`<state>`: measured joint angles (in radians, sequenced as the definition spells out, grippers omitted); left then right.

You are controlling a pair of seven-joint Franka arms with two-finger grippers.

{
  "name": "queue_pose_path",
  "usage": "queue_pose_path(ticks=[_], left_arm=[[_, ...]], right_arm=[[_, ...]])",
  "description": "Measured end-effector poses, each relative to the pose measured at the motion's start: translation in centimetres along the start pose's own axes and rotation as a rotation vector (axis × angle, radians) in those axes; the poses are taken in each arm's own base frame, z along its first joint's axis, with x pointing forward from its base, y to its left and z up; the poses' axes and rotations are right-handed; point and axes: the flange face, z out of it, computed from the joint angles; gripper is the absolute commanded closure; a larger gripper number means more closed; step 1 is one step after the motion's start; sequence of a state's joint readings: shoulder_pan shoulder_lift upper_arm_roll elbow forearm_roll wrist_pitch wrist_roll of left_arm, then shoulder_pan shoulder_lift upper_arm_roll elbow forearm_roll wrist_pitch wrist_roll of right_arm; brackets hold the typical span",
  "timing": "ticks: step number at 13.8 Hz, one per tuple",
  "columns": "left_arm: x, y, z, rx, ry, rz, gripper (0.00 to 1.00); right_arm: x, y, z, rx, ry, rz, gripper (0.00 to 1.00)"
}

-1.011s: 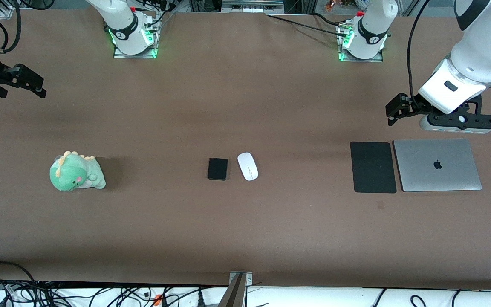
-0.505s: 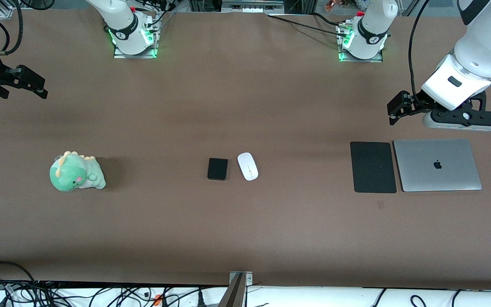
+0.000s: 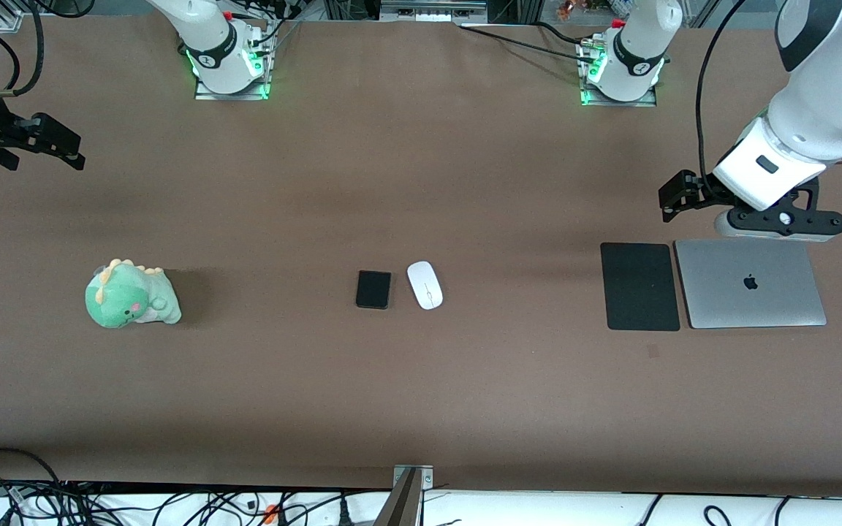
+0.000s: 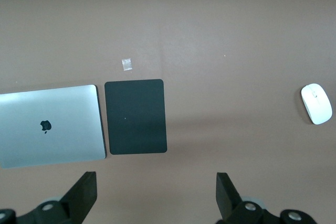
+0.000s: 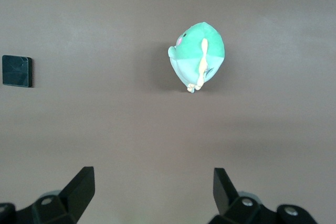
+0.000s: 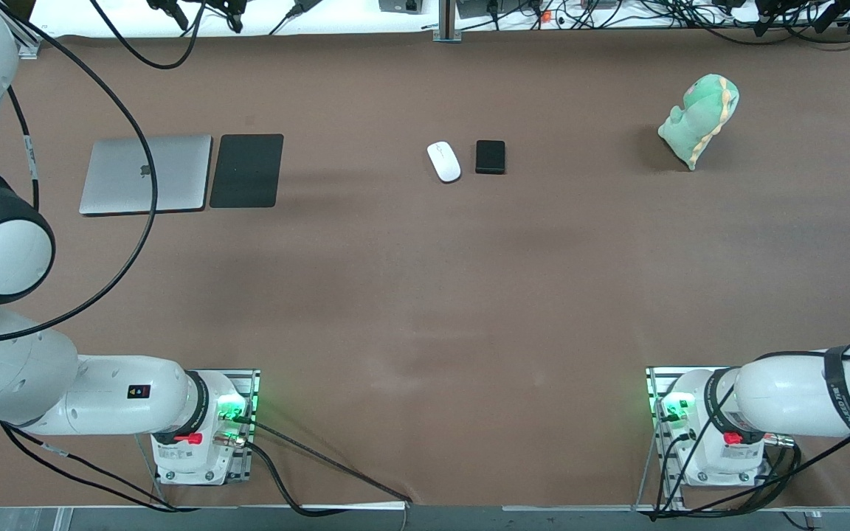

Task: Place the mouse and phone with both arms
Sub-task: 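Move the left gripper over the white mouse and lower it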

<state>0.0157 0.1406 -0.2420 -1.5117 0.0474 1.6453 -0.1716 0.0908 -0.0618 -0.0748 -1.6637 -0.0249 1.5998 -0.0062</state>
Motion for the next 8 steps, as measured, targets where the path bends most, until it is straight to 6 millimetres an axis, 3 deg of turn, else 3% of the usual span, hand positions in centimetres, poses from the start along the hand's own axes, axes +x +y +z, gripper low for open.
queue_pose_path(ticks=[4,8], left_arm=[[0.3,1.4,1.5,-0.024,-0.032,-0.02,0.0],[0.5,6.7,4.2,-0.046,-0.069,-0.108,0.0]], right_arm=[[0.1,-0.3,0.3,0.0,-0.005,-0.005,0.0],[0.2,-0.4,0.6,0.0,-0.012,-0.008,0.0]])
